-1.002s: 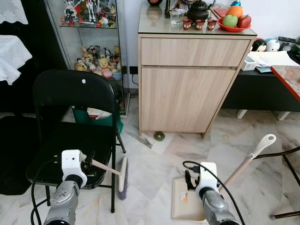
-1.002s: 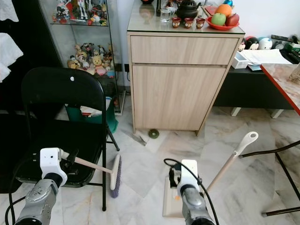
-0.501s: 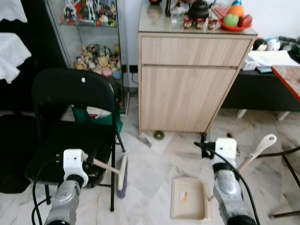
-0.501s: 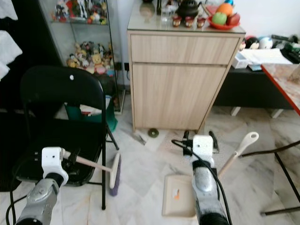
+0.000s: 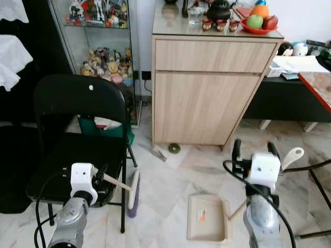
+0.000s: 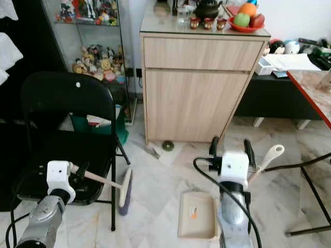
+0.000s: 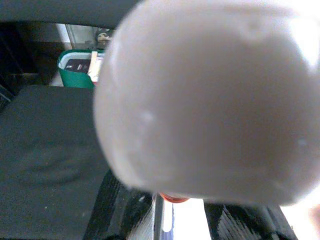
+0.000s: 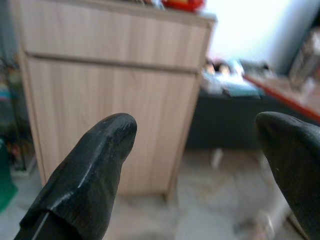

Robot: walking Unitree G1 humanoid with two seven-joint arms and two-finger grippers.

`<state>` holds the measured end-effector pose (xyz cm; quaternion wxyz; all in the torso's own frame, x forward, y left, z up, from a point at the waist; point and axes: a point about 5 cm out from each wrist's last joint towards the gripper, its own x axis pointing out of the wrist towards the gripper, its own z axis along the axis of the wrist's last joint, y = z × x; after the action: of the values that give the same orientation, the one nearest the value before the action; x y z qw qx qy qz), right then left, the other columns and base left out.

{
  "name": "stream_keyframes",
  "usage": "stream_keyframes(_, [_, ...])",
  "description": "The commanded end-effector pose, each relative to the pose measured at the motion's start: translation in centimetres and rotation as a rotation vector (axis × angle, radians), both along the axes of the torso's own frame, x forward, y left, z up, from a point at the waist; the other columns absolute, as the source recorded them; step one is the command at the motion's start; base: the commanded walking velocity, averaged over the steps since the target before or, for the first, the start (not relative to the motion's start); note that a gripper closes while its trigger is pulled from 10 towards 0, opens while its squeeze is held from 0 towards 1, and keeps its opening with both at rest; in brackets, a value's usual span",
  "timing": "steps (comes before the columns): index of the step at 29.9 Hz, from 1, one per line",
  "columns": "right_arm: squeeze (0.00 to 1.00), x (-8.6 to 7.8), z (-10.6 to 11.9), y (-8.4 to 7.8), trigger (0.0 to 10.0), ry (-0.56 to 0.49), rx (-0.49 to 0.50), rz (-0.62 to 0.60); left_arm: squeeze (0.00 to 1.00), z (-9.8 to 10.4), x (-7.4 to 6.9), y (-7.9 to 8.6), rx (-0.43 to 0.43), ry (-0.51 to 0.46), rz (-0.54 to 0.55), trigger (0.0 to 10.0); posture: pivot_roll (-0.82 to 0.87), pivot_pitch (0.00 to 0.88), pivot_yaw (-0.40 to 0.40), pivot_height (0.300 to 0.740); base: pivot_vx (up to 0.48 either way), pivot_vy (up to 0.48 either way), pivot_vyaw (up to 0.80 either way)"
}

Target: Sweep floor

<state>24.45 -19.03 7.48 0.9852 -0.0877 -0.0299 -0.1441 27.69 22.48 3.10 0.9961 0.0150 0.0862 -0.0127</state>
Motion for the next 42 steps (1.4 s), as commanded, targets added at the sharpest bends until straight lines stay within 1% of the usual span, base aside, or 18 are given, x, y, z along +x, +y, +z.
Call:
stream_keyframes(1, [0.00,-0.55,-0.02,-0.61,10.0,0.007,0.055,-0.064,0.00,0.27,-0.12,0.40,0.035,-0.010,0.001,10.0,-0.08,0.051,-0.053,0.740,0.000,0.000,0.00])
stream_keyframes(2, [0.00,-0.75,-0.25,-0.60,10.0,0.018,0.057,-0.065,0.00,0.28,-0.14,0.29,0.039,-0.011,-0.005,10.0,-0.08,0.050,-0.049,0.740,0.000,0.000,0.00])
stream_keyframes(5, [0.00,-0.66,-0.07,-0.57,10.0,0.017,0.043,-0.053,0.00,0.37,-0.05,0.11,0.049,-0.014,-0.016,10.0,-0.08,0.050,-0.049,0.740,0.000,0.000,0.00])
stream_keyframes(11, [0.00,-0.32,0.52,-1.02,10.0,0.019,0.046,-0.057,0.00,0.96,0.16,0.24,0.066,-0.044,-0.001,10.0,-0.08,0.039,-0.049,0.740,0.000,0.000,0.00])
stream_keyframes(21, [0.00,-0.46,0.46,-1.04,10.0,0.027,0.063,-0.052,0.00,0.62,-0.25,0.25,0.073,-0.033,-0.008,10.0,-0.07,0.015,-0.049,0.740,0.000,-0.300,0.00])
stream_keyframes(26, [0.00,-0.37,0.45,-1.01,10.0,0.028,0.064,-0.047,0.00,0.61,-0.17,0.29,0.075,-0.030,-0.011,10.0,-0.08,0.014,-0.048,0.740,0.000,-0.311,0.00])
stream_keyframes(40, [0.00,-0.21,0.58,-1.27,10.0,0.039,0.068,-0.046,0.00,0.56,-0.15,0.16,0.070,-0.026,-0.010,10.0,-0.08,0.034,-0.052,0.740,0.000,-0.325,0.00])
stream_keyframes(42, [0.00,-0.12,0.63,-1.31,10.0,0.040,0.070,-0.044,0.00,0.53,-0.16,0.15,0.063,-0.026,-0.001,10.0,-0.08,0.040,-0.053,0.740,0.000,0.000,0.00])
